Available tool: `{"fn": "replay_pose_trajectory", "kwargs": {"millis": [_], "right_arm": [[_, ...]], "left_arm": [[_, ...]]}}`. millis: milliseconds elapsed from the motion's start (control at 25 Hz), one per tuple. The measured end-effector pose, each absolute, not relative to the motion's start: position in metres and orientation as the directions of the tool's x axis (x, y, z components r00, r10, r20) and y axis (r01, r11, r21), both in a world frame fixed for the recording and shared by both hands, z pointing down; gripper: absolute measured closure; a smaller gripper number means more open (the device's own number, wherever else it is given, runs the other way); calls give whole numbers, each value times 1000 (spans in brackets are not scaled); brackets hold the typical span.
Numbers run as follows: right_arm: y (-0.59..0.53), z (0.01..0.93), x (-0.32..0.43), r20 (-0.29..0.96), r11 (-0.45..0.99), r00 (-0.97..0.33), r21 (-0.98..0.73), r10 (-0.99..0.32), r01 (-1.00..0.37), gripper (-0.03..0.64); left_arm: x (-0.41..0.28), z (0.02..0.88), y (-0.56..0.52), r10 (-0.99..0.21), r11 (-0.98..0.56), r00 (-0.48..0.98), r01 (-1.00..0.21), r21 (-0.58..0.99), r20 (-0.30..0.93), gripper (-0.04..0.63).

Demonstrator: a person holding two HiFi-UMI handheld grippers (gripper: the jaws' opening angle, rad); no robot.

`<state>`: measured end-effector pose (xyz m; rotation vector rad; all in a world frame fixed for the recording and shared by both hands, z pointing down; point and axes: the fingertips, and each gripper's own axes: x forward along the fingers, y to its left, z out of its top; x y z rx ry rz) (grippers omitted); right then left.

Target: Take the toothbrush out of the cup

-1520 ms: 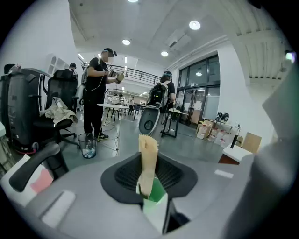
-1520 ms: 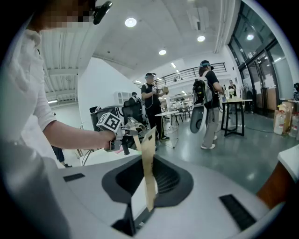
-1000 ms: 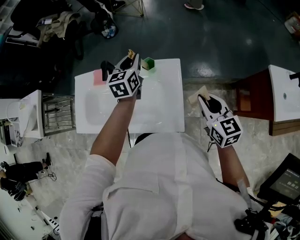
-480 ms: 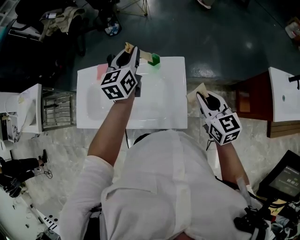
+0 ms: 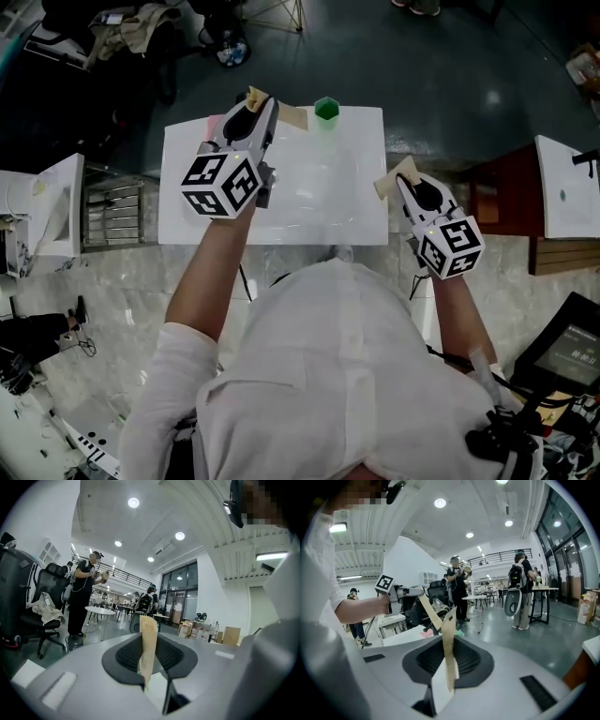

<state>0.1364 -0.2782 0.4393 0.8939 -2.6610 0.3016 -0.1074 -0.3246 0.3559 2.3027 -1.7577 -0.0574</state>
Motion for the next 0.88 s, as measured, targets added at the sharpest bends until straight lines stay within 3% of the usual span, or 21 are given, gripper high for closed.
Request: {"fn": "replay_pose_trajectory", "kwargs": {"millis": [880], "right_arm": [[-151, 416, 70, 356, 731, -693, -39, -627, -682, 568]], "left_arm": [[-153, 364, -116, -846, -465, 487, -873, 146, 216, 515]]}}
